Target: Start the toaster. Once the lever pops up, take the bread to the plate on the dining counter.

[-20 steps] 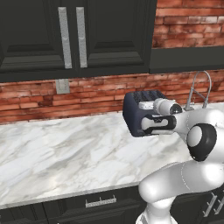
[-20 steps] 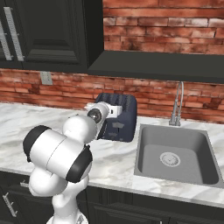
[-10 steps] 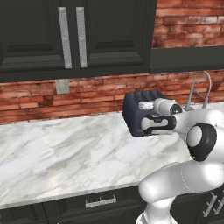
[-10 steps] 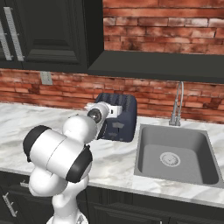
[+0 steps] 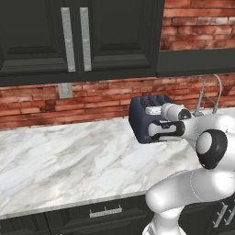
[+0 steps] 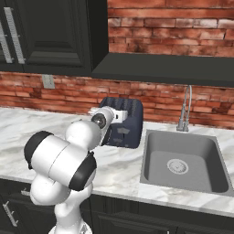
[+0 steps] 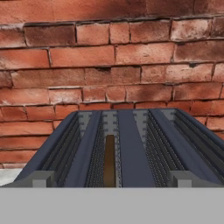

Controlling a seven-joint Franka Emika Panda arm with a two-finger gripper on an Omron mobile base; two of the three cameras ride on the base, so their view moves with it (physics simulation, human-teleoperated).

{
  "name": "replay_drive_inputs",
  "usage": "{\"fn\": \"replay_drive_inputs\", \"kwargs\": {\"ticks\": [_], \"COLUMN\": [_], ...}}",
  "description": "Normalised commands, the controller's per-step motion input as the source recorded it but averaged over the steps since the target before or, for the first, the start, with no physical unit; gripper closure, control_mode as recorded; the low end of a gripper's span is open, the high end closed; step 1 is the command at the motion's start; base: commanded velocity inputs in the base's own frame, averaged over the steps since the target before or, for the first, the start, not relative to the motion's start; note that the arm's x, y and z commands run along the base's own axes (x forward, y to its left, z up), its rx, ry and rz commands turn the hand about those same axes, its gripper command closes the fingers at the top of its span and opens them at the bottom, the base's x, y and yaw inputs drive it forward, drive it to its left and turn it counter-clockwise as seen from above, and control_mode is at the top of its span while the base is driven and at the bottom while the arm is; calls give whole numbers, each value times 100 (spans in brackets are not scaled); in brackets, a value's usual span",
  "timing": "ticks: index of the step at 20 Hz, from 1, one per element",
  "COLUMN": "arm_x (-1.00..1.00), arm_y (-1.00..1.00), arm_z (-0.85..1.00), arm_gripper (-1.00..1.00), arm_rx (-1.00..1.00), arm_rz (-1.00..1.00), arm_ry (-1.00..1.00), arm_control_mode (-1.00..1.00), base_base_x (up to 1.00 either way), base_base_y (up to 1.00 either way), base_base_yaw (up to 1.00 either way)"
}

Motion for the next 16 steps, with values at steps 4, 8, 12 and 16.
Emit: {"fn": "replay_drive_inputs", "kwargs": {"ticks": [4,8,12,16], "arm_x": [0,0,0,0], "arm_y": [0,0,0,0], "arm_z": [0,0,0,0], "arm_gripper": [-100,-100,-100,-100], "arm_rx": [0,0,0,0], "arm_rz": [0,0,0,0], "arm_ry": [0,0,0,0], "arm_control_mode": [-100,-100,-100,-100], "base_base_x": [0,0,0,0], "base_base_y": [0,0,0,0], "base_base_yaw": [0,0,0,0]}}
